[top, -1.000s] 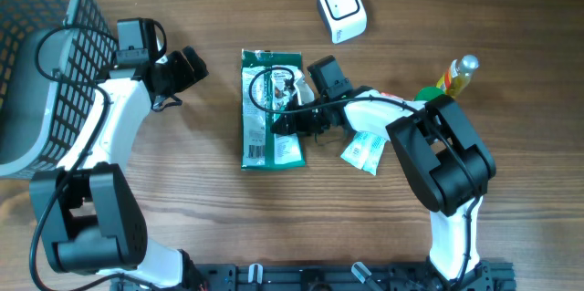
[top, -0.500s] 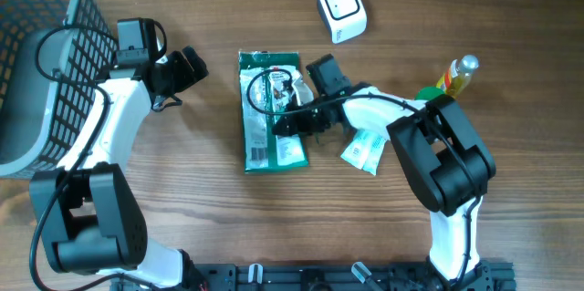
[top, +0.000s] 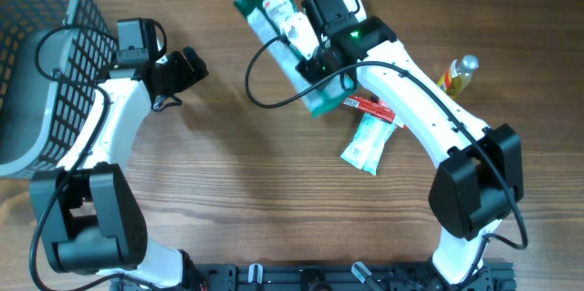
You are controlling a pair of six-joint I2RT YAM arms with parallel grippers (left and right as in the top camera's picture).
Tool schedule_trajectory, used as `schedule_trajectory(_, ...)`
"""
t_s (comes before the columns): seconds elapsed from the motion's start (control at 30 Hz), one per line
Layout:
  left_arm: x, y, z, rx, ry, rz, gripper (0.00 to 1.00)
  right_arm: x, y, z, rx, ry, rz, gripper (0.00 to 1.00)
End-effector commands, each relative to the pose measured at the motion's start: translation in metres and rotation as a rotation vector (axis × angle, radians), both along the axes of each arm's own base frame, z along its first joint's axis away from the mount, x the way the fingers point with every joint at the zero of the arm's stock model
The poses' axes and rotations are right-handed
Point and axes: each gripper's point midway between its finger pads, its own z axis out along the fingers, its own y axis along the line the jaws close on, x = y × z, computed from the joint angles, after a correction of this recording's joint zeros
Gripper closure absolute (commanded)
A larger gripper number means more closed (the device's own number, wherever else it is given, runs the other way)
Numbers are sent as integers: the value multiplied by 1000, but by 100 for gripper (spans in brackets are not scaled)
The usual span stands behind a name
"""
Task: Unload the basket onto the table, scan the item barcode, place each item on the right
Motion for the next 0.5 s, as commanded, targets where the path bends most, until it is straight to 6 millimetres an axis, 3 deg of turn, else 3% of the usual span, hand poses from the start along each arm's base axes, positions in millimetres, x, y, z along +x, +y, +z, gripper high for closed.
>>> schedule_trajectory(0.0,2,3,4,10,-13,0,0,43,-26,31,-250,-264,54,96)
schedule_trajectory(0.13,2,3,4,10,-13,0,0,82,-22,68,-333,-508,86,96)
schedule_trajectory(0.27,2,3,4,10,-13,0,0,110,-23,90,-411,-668,67,96)
schedule_trajectory(0.47,2,3,4,10,-13,0,0,146,-30,80,-469,-778,30,96)
